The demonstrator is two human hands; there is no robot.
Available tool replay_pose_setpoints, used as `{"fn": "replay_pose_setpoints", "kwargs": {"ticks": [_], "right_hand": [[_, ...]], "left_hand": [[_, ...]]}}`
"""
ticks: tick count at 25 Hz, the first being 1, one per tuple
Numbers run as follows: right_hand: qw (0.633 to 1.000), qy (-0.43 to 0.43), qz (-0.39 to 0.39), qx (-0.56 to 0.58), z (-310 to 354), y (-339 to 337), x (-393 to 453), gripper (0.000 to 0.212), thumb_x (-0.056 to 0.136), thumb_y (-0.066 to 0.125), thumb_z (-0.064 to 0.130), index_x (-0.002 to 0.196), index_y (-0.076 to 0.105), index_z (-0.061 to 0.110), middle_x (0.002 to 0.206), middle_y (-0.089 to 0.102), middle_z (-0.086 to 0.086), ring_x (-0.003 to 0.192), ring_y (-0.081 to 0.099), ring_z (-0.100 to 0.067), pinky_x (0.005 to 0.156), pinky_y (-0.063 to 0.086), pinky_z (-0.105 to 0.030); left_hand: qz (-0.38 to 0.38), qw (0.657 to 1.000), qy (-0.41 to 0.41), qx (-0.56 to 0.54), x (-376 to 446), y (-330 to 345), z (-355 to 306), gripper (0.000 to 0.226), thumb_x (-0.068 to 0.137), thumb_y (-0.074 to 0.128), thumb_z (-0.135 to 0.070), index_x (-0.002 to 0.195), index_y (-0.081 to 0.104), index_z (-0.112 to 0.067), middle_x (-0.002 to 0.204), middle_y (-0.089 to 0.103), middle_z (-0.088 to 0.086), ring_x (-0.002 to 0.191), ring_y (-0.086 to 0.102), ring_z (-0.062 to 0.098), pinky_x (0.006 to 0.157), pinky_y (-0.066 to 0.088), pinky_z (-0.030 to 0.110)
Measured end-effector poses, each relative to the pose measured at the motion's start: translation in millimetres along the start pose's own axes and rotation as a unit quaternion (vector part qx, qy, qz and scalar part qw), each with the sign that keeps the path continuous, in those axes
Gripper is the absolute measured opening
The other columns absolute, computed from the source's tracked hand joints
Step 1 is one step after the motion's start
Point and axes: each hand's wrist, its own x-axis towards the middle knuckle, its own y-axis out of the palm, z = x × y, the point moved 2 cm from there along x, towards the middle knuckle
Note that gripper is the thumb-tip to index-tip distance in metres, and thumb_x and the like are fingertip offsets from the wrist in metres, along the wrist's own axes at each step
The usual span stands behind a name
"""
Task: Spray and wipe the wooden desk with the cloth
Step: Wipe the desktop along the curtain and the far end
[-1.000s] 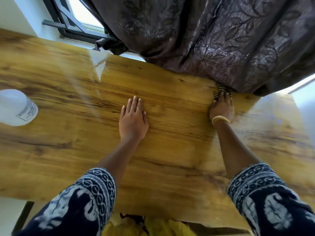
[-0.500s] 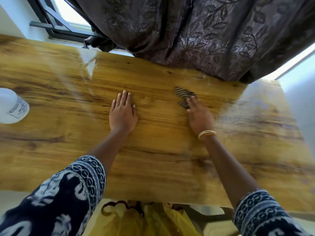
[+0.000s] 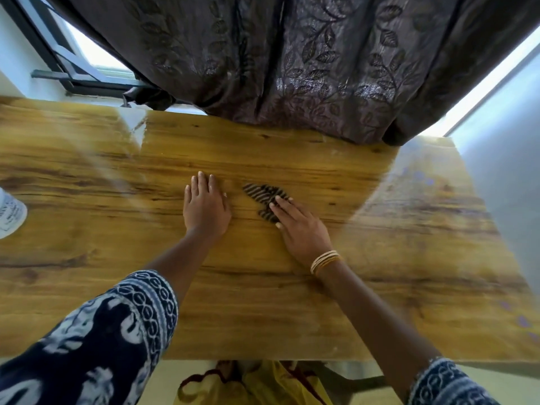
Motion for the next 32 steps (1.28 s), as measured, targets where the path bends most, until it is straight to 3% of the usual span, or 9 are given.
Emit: {"fn": "replay_pose_setpoints", "kwargs": {"ticks": [2, 7, 10, 13, 19, 22, 25, 28, 32], "right_hand": [[1.000, -0.008, -0.010, -0.010, -41, -9, 6, 0.048, 0.099, 0.043, 0.028, 0.147, 0.040, 0.023, 0.155, 0.036, 0.002, 0.141, 0.037, -0.023, 0.110, 0.036, -0.042], [0.956, 0.277, -0.099, -0.003, -171, -29, -6, 0.048, 0.098, 0.043, 0.025, 0.145, 0.044, 0.017, 0.153, 0.039, -0.007, 0.138, 0.038, -0.029, 0.114, 0.033, -0.040], [0.917, 0.379, -0.120, 0.004, -186, -27, -1, 0.050, 0.097, 0.040, 0.023, 0.146, 0.042, 0.012, 0.154, 0.037, -0.010, 0.141, 0.033, -0.031, 0.117, 0.028, -0.041], [0.930, 0.352, -0.108, 0.003, -163, -20, 24, 0.052, 0.096, 0.042, 0.024, 0.147, 0.040, 0.013, 0.155, 0.035, -0.008, 0.143, 0.029, -0.029, 0.119, 0.023, -0.039], [0.991, 0.118, -0.016, 0.067, -107, -24, 123, 0.049, 0.099, 0.042, 0.028, 0.148, 0.038, 0.029, 0.157, 0.029, 0.012, 0.143, 0.030, -0.015, 0.113, 0.032, -0.033], [0.999, 0.019, 0.023, 0.031, -136, -27, 135, 0.049, 0.101, 0.041, 0.026, 0.149, 0.035, 0.032, 0.157, 0.030, 0.011, 0.140, 0.037, -0.015, 0.110, 0.038, -0.034], [0.993, 0.120, 0.020, 0.004, -232, -45, 138, 0.049, 0.102, 0.037, 0.028, 0.150, 0.031, 0.034, 0.154, 0.037, -0.007, 0.135, 0.043, -0.033, 0.109, 0.039, -0.039], [0.974, 0.222, -0.032, 0.031, -321, -60, 118, 0.049, 0.100, 0.043, 0.017, 0.149, 0.038, 0.019, 0.155, 0.035, -0.009, 0.139, 0.037, -0.032, 0.113, 0.028, -0.033], [0.933, 0.351, -0.065, 0.039, -321, -53, 115, 0.046, 0.095, 0.042, 0.021, 0.140, 0.049, 0.015, 0.146, 0.045, -0.014, 0.132, 0.039, -0.035, 0.108, 0.037, -0.042]], "left_hand": [[-0.004, 0.999, 0.044, -0.017, 1, 4, -25, 0.057, 0.100, 0.034, -0.034, 0.150, 0.029, -0.006, 0.158, 0.026, 0.017, 0.147, 0.021, 0.031, 0.121, 0.015, 0.044], [0.020, 0.988, 0.151, -0.037, 9, 24, -100, 0.058, 0.101, 0.032, -0.037, 0.151, 0.027, -0.009, 0.160, 0.023, 0.012, 0.148, 0.019, 0.026, 0.121, 0.013, 0.039], [0.030, 0.986, 0.153, -0.057, 20, 33, -131, 0.060, 0.100, 0.032, -0.039, 0.152, 0.025, -0.010, 0.161, 0.021, 0.010, 0.149, 0.017, 0.024, 0.121, 0.011, 0.037], [0.023, 0.990, 0.131, -0.051, 26, 39, -142, 0.061, 0.098, 0.033, -0.041, 0.152, 0.026, -0.013, 0.161, 0.021, 0.007, 0.149, 0.016, 0.021, 0.121, 0.013, 0.037], [0.001, 0.991, 0.130, -0.040, 27, 41, -141, 0.062, 0.095, 0.037, -0.038, 0.151, 0.030, -0.012, 0.159, 0.027, 0.006, 0.148, 0.021, 0.020, 0.121, 0.017, 0.037], [-0.007, 0.991, 0.130, -0.044, 27, 40, -140, 0.061, 0.096, 0.039, -0.038, 0.151, 0.031, -0.013, 0.159, 0.027, 0.006, 0.148, 0.022, 0.020, 0.121, 0.018, 0.037], [-0.004, 0.990, 0.133, -0.050, 26, 40, -140, 0.061, 0.097, 0.037, -0.040, 0.152, 0.027, -0.016, 0.160, 0.025, 0.004, 0.148, 0.020, 0.019, 0.121, 0.017, 0.036], [-0.006, 0.990, 0.130, -0.048, 26, 41, -139, 0.062, 0.097, 0.036, -0.040, 0.153, 0.025, -0.016, 0.160, 0.024, 0.003, 0.149, 0.018, 0.018, 0.121, 0.018, 0.037], [0.000, 0.990, 0.132, -0.044, 25, 38, -141, 0.060, 0.099, 0.038, -0.037, 0.153, 0.024, -0.016, 0.161, 0.022, 0.003, 0.149, 0.018, 0.018, 0.121, 0.019, 0.038]]}}
